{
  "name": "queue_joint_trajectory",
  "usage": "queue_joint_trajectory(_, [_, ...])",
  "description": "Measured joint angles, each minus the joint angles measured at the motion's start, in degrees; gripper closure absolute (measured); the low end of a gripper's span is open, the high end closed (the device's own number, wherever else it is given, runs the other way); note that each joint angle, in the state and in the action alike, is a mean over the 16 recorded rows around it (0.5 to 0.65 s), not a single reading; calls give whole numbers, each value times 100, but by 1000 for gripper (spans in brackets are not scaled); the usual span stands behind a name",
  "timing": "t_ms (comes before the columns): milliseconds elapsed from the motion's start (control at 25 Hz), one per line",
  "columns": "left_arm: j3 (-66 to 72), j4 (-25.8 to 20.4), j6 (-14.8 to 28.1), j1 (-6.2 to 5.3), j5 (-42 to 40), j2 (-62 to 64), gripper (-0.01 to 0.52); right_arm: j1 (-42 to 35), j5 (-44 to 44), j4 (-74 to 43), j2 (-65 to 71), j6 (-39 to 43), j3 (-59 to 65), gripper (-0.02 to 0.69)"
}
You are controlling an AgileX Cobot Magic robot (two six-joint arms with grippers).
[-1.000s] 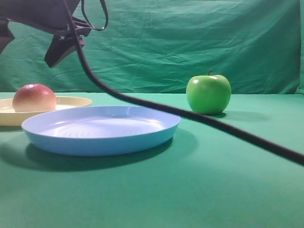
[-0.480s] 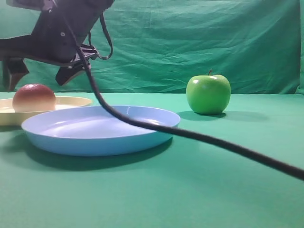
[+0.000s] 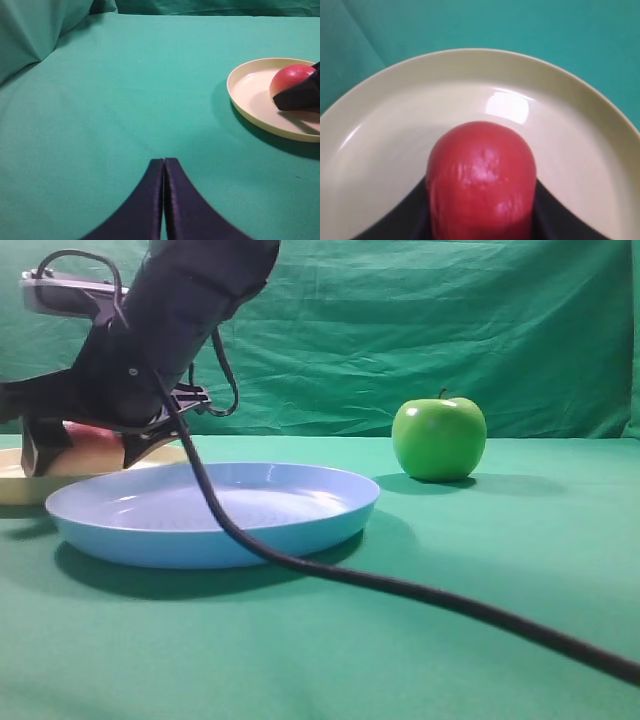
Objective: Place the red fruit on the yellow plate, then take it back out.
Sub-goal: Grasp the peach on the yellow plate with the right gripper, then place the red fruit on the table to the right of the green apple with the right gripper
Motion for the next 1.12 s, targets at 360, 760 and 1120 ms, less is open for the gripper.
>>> queue_joint_trajectory(360, [0, 0, 0, 0, 0, 0, 514, -395, 1614, -196, -882, 243, -345, 464])
queue_joint_trajectory(760, [0, 0, 0, 0, 0, 0, 514, -993, 2836, -745, -2589, 757, 114, 470])
queue_joint_trajectory(1120, [0, 0, 0, 0, 0, 0, 514, -1564, 2659, -1082, -4661, 1122, 2271, 470])
